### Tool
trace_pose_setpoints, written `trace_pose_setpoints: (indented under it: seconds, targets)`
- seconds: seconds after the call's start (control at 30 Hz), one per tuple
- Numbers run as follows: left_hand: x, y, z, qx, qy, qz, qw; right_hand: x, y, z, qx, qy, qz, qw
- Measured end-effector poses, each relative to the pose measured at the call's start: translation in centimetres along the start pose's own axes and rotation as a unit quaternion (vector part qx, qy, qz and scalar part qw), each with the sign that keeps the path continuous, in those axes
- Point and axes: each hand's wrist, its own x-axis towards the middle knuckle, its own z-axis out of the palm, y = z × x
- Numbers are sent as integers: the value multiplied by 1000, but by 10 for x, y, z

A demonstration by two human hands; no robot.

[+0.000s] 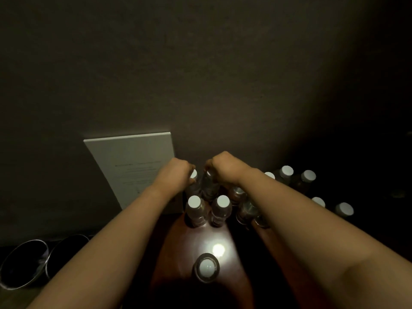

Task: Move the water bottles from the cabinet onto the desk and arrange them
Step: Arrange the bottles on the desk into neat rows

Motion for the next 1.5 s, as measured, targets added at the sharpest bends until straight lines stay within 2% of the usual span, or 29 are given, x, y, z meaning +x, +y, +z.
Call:
trace_pose_setpoints:
  seconds: [0.27,0.87,1.03,1.17,1.3,1.4,1.5]
  targets:
    - [1,4,-6,-25,10,-5,1000,-4,-5,2,13,8,22,1000]
    - [0,-1,-9,8,-26,14,1000,-5,-4,2,12,4,14,1000]
    - [-2,8,-14,14,-38,0,999,-2,-1,-1,-10,-29,29,999]
    - [3,19,-20,38,-16,-6,999,-9,12,-17,-46,-15,38,998]
    - [17,38,-22,17,30,34,999,-23,30,-30,-85,-57,67,992]
    - [24,52,-18,-23,-9,40,999,-30,40,-28,-116,-101,77,985]
    - [28,58,-14,-35,-32,18,999,-32,48,-24,-109,-100,73,986]
